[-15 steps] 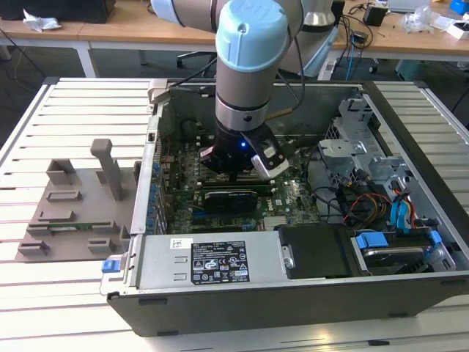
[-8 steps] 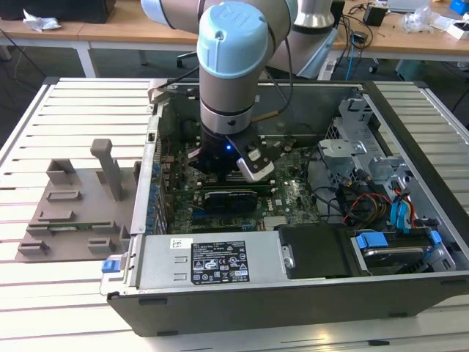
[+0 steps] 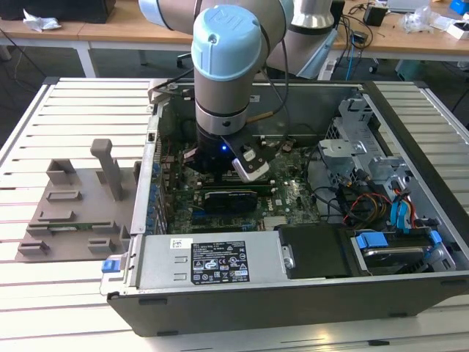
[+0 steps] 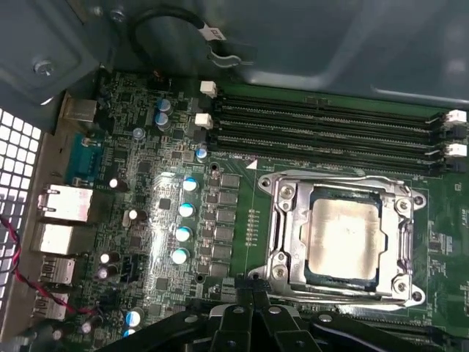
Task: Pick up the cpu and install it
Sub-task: 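Install the second cpu locking lever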
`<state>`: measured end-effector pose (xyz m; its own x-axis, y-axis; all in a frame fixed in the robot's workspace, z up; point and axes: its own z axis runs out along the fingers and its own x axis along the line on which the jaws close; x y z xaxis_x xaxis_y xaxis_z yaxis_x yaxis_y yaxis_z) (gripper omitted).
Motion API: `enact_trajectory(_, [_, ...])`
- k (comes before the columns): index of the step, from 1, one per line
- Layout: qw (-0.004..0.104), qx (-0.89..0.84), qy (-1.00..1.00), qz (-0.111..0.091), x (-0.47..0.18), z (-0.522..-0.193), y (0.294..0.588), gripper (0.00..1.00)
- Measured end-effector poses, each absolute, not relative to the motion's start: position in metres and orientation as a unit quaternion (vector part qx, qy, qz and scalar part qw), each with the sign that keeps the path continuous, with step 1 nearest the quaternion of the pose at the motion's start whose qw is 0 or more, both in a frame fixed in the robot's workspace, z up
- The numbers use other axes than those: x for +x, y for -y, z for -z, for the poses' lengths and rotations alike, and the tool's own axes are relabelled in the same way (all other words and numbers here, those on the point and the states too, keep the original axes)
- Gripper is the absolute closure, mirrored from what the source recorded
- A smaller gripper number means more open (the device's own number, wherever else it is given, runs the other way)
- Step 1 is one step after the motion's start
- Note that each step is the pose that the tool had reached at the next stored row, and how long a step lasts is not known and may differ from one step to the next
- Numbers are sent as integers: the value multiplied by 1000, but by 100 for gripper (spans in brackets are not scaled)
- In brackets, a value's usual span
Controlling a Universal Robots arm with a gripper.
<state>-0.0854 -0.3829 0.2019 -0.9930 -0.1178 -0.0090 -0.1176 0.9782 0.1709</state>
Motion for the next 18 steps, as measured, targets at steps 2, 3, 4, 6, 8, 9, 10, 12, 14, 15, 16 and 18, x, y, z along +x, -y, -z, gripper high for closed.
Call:
enact_trajectory(2, [1, 60, 994, 86, -85, -201, 382, 89])
enact_trajectory(3, [1, 61, 994, 86, -85, -200, 381, 89])
enact_trajectory(4, [1, 61, 994, 86, -85, -200, 380, 89])
enact_trajectory(6, [1, 62, 994, 86, -85, -199, 378, 89])
enact_trajectory(8, [1, 63, 994, 86, -85, -198, 377, 89])
enact_trajectory(9, [1, 64, 994, 86, -85, -198, 376, 89])
enact_trajectory(10, [1, 64, 994, 86, -85, -198, 376, 89])
enact_trajectory(12, [1, 65, 994, 86, -85, -198, 376, 89])
enact_trajectory(14, [1, 65, 994, 86, -85, -198, 376, 89])
enact_trajectory(15, [1, 65, 994, 86, -85, -198, 377, 89])
enact_trajectory(16, [1, 65, 994, 86, -85, -198, 377, 89])
enact_trajectory(18, [1, 65, 994, 86, -85, -198, 378, 89])
